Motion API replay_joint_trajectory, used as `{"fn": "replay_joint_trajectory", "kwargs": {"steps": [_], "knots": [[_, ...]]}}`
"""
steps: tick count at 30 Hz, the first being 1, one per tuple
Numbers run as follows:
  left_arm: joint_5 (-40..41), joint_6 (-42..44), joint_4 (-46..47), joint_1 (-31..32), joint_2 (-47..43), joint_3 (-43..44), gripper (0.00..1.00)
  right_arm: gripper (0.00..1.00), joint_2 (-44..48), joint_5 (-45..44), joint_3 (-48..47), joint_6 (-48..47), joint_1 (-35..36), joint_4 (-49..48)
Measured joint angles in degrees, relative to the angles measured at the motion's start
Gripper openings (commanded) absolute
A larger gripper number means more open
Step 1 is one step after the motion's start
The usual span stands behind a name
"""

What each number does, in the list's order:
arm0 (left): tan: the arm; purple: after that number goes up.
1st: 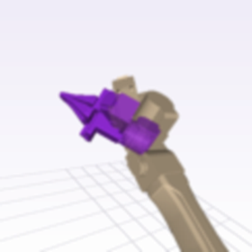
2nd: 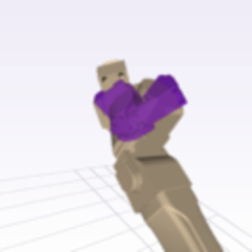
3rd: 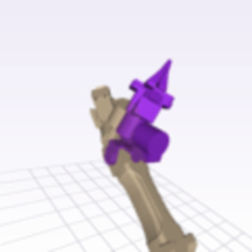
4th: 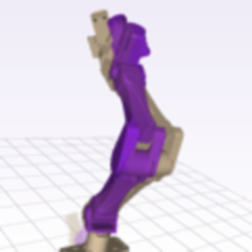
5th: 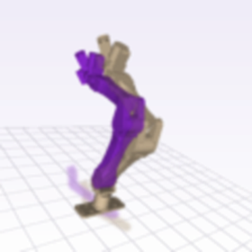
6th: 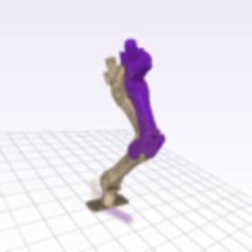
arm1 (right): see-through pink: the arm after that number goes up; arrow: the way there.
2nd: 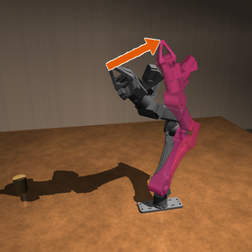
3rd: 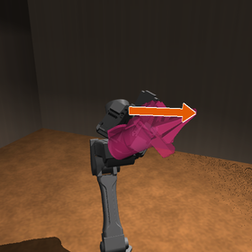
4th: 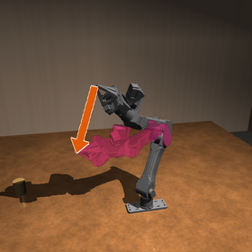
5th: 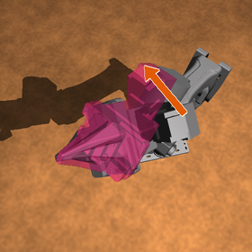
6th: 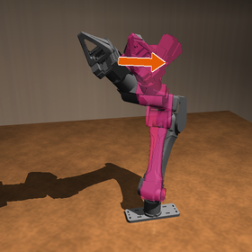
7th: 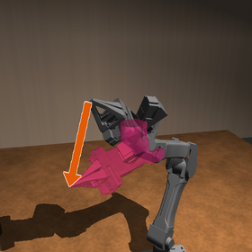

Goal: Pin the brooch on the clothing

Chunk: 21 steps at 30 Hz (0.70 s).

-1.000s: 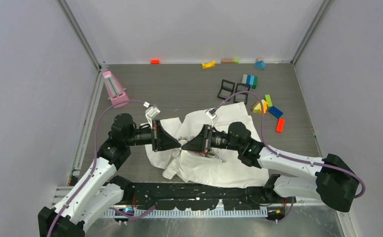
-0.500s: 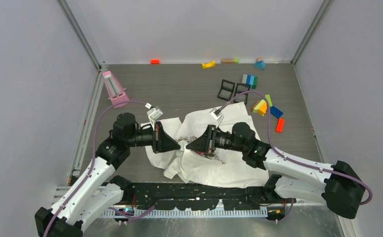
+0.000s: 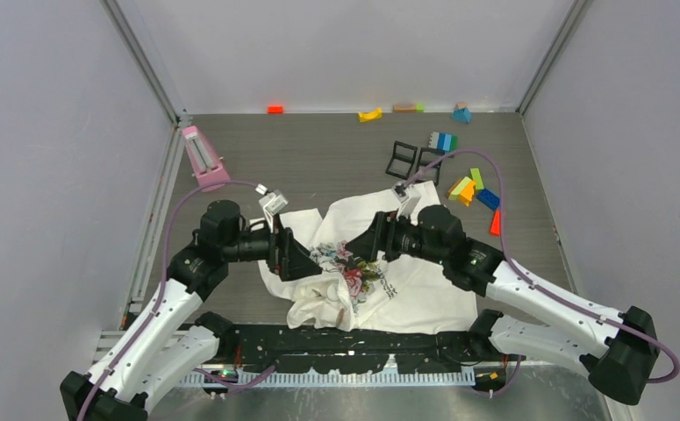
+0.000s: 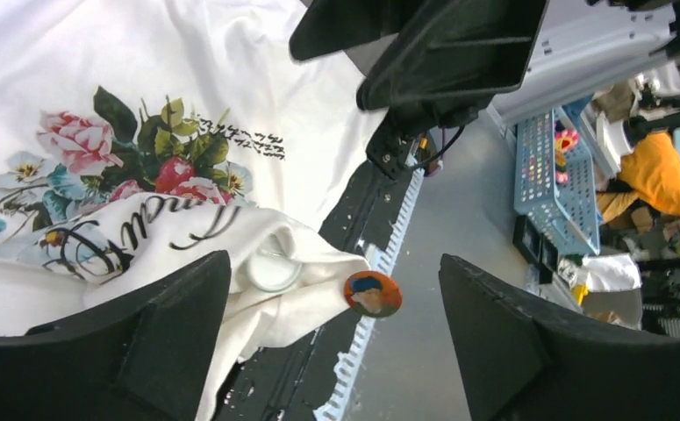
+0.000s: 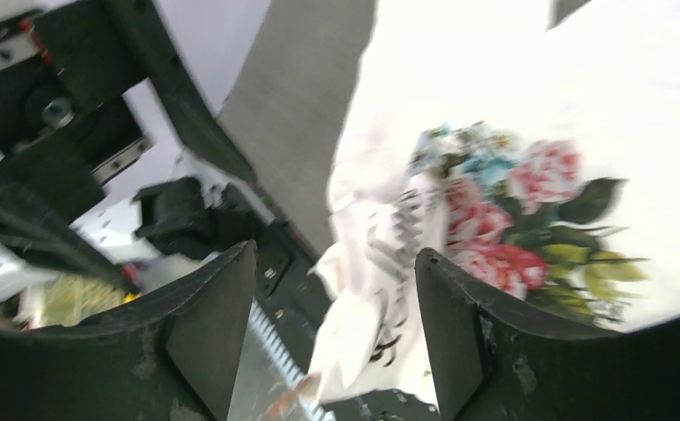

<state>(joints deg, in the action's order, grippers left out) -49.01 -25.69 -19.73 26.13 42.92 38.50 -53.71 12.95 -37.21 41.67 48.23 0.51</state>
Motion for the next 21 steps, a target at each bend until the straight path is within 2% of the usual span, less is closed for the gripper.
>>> {"fn": "replay_joint_trajectory", "kwargs": {"steps": [3,8,16,21], "knots": [[3.28,0.79,-2.78,0.00,-0.17,2.21,1.00,0.77,-0.52,-8.55,-6.47,-3.41,-0.81,9.35],[15.21,1.09,-7.02,-1.11,3.39,8.33,1.00,0.78,-6.56,-19.19,-17.05,-8.59,-6.54,19.74],[45.44,-2.71,-9.27,-6.99,17.35,8.72,1.00,0.78,-22.99,-22.58,-24.48,-13.20,-23.82,24.92],[54.75,-4.79,-8.57,-10.43,22.38,7.23,0.96,0.77,-32.92,-21.84,-27.26,-14.12,-32.87,24.81]]}}
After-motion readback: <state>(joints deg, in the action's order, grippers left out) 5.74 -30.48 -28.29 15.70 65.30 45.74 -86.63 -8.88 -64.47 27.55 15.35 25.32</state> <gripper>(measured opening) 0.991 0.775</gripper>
